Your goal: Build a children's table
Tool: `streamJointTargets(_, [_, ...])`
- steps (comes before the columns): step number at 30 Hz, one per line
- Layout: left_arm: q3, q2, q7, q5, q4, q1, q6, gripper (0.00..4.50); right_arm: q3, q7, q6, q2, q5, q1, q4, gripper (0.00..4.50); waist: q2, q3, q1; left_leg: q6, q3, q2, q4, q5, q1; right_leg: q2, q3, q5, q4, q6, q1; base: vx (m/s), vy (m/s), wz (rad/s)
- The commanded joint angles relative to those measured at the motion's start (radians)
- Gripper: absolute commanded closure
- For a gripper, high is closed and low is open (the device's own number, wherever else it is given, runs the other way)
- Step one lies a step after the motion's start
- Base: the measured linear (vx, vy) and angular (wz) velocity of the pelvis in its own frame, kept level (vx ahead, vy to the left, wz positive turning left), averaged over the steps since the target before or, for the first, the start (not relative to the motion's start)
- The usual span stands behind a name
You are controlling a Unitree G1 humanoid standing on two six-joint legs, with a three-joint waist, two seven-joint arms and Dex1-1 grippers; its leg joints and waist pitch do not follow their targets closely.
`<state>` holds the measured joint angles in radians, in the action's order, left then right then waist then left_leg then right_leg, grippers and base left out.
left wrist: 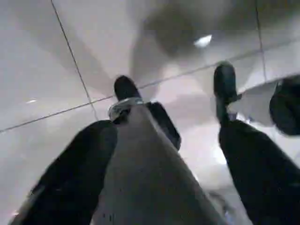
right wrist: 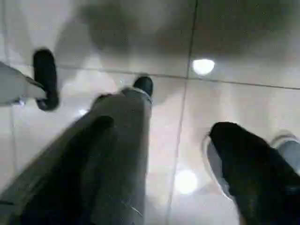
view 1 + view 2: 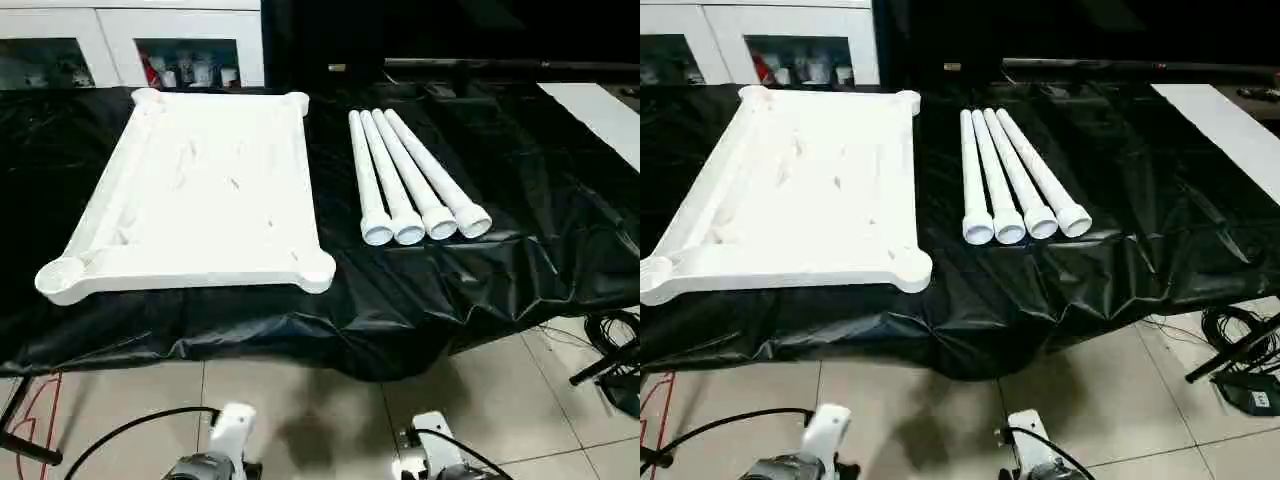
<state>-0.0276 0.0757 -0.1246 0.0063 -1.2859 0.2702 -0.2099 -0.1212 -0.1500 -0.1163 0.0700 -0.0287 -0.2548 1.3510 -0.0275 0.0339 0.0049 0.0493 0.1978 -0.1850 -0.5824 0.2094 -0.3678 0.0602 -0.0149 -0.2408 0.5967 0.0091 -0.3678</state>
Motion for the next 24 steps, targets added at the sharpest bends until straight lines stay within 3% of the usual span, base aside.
streamJointTargets(1, [0.028,0.002,-0.004,-0.03,0.026,-0.017,0.049,0.18,0.018,-0.02,0.042,0.002,-0.014,-0.019,-0.025,0.27,0.003,-0.034,0.002,-0.092,-0.027,-0.072,0.071,0.166,0.013,0.093,0.036,0.028,-0.062,-0.313,0.022,0.0,0.0,0.0])
streamJointTargets(3, [0.032,0.008,-0.03,-0.039,0.078,-0.042,0.115,0.03,0.006,-0.054,0.077,-0.003,-0.014,-0.015,-0.063,0.11,0.003,-0.03,0.001,-0.092,-0.026,-0.072,0.072,0.177,0.011,0.093,0.036,0.025,-0.063,-0.306,0.021,0.0,0.0,0.0])
streamJointTargets(4, [0.047,0.014,-0.105,-0.071,0.203,-0.104,0.184,0.01,-0.016,-0.121,0.129,-0.009,-0.016,0.018,-0.156,0.1,-0.001,-0.023,0.004,-0.096,-0.027,-0.074,0.073,0.181,0.01,0.096,0.036,0.021,-0.064,-0.305,0.018,0.0,0.0,0.0])
streamJointTargets(5, [0.047,0.014,-0.105,-0.071,0.203,-0.104,0.184,0.01,-0.016,-0.121,0.129,-0.009,-0.016,0.018,-0.156,0.1,0.0,-0.024,0.003,-0.102,-0.025,-0.077,0.073,0.18,0.006,0.096,0.038,0.03,-0.062,-0.297,0.019,0.0,0.0,0.0])
streamJointTargets(6, [0.034,0.026,-0.176,-0.086,0.384,-0.201,0.21,0.01,-0.049,-0.168,0.152,-0.002,-0.006,0.086,-0.301,0.1,-0.003,-0.022,0.006,-0.108,-0.026,-0.08,0.073,0.171,0.011,0.094,0.036,0.048,-0.059,-0.299,0.018,0.0,0.0,0.0])
streamJointTargets(8, [0.026,0.029,-0.188,-0.086,0.439,-0.231,0.214,0.01,-0.057,-0.18,0.155,0.001,-0.001,0.109,-0.349,0.1,-0.004,-0.02,0.009,-0.118,-0.023,-0.083,0.072,0.148,0.005,0.092,0.037,0.093,-0.053,-0.288,0.021,0.0,0.0,0.0])
streamJointTargets(9, [0.011,0.043,-0.201,-0.084,0.53,-0.29,0.224,0.01,-0.068,-0.195,0.147,0.014,0.003,0.157,-0.443,0.1,-0.003,-0.014,0.007,-0.125,-0.021,-0.079,0.073,0.139,0.006,0.084,0.036,0.113,-0.052,-0.284,0.017,0.0,0.0,0.0])
streamJointTargets(10, [-0.014,0.074,-0.212,-0.078,0.704,-0.401,0.239,0.01,-0.09,-0.239,0.124,0.049,-0.017,0.258,-0.65,0.1,-0.007,-0.014,0.008,-0.128,-0.02,-0.078,0.072,0.14,0.007,0.082,0.036,0.121,-0.052,-0.274,0.016,0.0,0.0,0.0])
streamJointTargets(11, [-0.017,0.079,-0.216,-0.08,0.733,-0.419,0.239,0.01,-0.094,-0.245,0.12,0.057,-0.02,0.275,-0.683,0.1,-0.006,-0.01,0.014,-0.126,-0.023,-0.081,0.073,0.142,0.004,0.082,0.037,0.13,-0.051,-0.26,0.02,0.0,0.0,0.0])
streamJointTargets(12, [-0.026,0.098,-0.23,-0.088,0.83,-0.479,0.239,0.01,-0.108,-0.264,0.11,0.085,-0.027,0.329,-0.793,0.1,-0.007,0.001,0.014,-0.115,-0.022,-0.08,0.082,0.188,0.006,0.073,0.037,0.091,-0.058,-0.233,0.011,0.0,0.0,0.0])
streamJointTargets(14, [-0.027,0.116,-0.23,-0.09,0.91,-0.53,0.23,0.01,-0.112,-0.289,0.085,0.112,-0.052,0.378,-0.89,0.1,-0.007,0.003,0.012,-0.097,-0.02,-0.078,0.086,0.233,0.008,0.07,0.039,0.017,-0.066,-0.226,0.008,0.0,0.0,0.0])
streamJointTargets(15, [-0.025,0.127,-0.232,-0.092,0.96,-0.563,0.224,0.01,-0.112,-0.308,0.069,0.128,-0.068,0.41,-0.953,0.1,-0.006,0.017,0.015,-0.074,-0.022,-0.079,0.094,0.285,0.006,0.07,0.042,-0.065,-0.075,-0.211,0.003,0.0,0.0,0.0])
streamJointTargets(16, [-0.025,0.127,-0.232,-0.092,0.96,-0.563,0.224,0.01,-0.112,-0.308,0.069,0.128,-0.068,0.41,-0.953,0.1,-0.009,0.021,0.016,-0.053,-0.023,-0.08,0.096,0.321,0.009,0.07,0.046,-0.12,-0.081,-0.193,-0.003,0.0,0.0,0.0])
streamJointTargets(17, [-0.012,0.143,-0.241,-0.098,1.047,-0.621,0.215,0.01,-0.107,-0.327,0.054,0.156,-0.081,0.464,-1.053,0.1,-0.013,0.026,0.014,-0.045,-0.023,-0.077,0.098,0.341,0.008,0.066,0.045,-0.158,-0.084,-0.184,-0.005,0.0,0.0,0.0])
streamJointTargets(18, [0.03,0.172,-0.259,-0.117,1.237,-0.746,0.193,0.01,-0.094,-0.358,0.001,0.22,-0.118,0.58,-1.274,0.1,-0.015,0.032,0.024,-0.025,-0.028,-0.083,0.103,0.374,0.007,0.073,0.052,-0.215,-0.09,-0.148,-0.003,0.0,0.0,0.0])
streamJointTargets(19, [0.039,0.177,-0.264,-0.12,1.283,-0.774,0.183,0.01,-0.09,-0.365,-0.014,0.233,-0.121,0.605,-1.323,0.1,-0.015,0.033,0.027,-0.022,-0.029,-0.085,0.104,0.377,0.007,0.071,0.053,-0.216,-0.089,-0.136,0.0,0.0,0.0,0.0])
streamJointTargets(20, [0.039,0.177,-0.264,-0.12,1.283,-0.774,0.183,0.01,-0.09,-0.365,-0.014,0.233,-0.121,0.605,-1.323,0.1,-0.016,0.036,0.027,-0.021,-0.029,-0.084,0.105,0.381,0.006,0.071,0.054,-0.223,-0.091,-0.125,-0.004,0.0,0.0,0.0])
streamJointTargets(21, [0.052,0.178,-0.253,-0.105,1.318,-0.798,0.188,0.01,-0.077,-0.367,-0.033,0.238,-0.136,0.627,-1.369,0.1,-0.019,0.035,0.021,-0.018,-0.026,-0.072,0.104,0.398,0.007,0.063,0.053,-0.266,-0.095,-0.108,-0.009,0.0,0.0,0.0])
streamJointTargets(22, [0.069,0.178,-0.253,-0.11,1.37,-0.828,0.195,0.01,-0.065,-0.369,-0.024,0.251,-0.132,0.643,-1.415,0.1,-0.017,0.031,0.019,-0.01,-0.027,-0.072,0.101,0.398,0.012,0.064,0.056,-0.291,-0.097,-0.099,-0.016,0.0,0.0,0.0])
streamJointTargets(23, [0.086,0.181,-0.234,-0.113,1.436,-0.858,0.193,0.01,-0.049,-0.371,-0.038,0.265,-0.143,0.662,-1.478,0.1,-0.019,0.029,0.02,-0.007,-0.027,-0.073,0.099,0.389,0.012,0.065,0.057,-0.28,-0.097,-0.097,-0.015,0.0,0.0,0.0])
streamJointTargets(24, [0.108,0.18,-0.218,-0.133,1.5,-0.879,0.185,0.01,-0.029,-0.375,-0.069,0.28,-0.17,0.673,-1.541,0.1,-0.023,0.028,0.025,-0.017,-0.029,-0.077,0.1,0.327,0.007,0.062,0.055,-0.166,-0.087,-0.098,-0.004,0.0,0.0,0.0])
